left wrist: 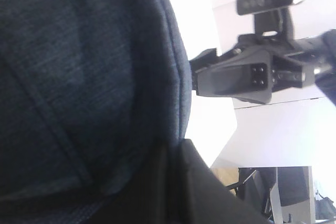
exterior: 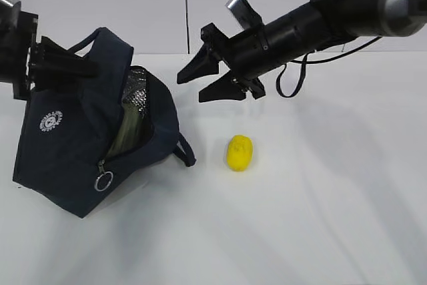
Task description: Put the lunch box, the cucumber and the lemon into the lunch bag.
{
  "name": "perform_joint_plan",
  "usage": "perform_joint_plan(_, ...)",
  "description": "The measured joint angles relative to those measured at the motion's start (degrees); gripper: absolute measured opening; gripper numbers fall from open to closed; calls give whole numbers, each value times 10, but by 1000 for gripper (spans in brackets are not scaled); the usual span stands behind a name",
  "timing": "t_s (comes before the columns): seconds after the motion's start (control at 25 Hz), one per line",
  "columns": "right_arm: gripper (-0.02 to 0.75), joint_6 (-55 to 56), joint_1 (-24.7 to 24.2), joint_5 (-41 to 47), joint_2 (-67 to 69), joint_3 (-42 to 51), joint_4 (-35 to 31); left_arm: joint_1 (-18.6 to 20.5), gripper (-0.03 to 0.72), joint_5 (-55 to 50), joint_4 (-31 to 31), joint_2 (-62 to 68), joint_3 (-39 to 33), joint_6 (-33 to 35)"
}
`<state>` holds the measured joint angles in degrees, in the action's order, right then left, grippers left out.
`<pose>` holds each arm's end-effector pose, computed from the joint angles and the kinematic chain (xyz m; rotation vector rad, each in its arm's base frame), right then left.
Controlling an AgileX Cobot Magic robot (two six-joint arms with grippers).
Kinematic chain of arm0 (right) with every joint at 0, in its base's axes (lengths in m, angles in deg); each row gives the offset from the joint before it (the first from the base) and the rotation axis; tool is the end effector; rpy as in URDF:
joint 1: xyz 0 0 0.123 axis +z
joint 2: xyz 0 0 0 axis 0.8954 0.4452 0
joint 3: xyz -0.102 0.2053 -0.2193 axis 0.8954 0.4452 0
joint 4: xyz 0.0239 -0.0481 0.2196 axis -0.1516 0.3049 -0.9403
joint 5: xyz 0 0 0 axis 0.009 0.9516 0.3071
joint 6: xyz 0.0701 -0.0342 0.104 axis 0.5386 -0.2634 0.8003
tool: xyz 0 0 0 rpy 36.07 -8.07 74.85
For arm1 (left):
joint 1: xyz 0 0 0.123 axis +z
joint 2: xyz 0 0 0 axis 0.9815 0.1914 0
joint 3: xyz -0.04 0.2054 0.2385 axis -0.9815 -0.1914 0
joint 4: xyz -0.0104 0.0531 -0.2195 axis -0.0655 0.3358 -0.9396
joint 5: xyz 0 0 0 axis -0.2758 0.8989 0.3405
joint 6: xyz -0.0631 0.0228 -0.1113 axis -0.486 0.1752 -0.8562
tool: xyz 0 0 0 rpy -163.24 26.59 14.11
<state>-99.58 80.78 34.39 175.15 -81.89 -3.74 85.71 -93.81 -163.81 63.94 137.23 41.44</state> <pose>0.4211 0.2380 0.2301 -0.2077 2.5446 1.4464 0.3554 -0.0767 0.2534 0.0187 2.3176 -1.4835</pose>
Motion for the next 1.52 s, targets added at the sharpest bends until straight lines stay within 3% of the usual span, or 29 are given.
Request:
perform_joint_plan(0.32,463,192,1,18,-44,-6,283,1,-3,0,3,-1,0,0)
perform_joint_plan(0.68,514,346,36,21,-45,-20,445,1,-3,-1,20,-1,0,0)
perform_joint_plan(1.52,517,458,59,-18,24,-23,507,1,-3,-1,39,-1,0,2)
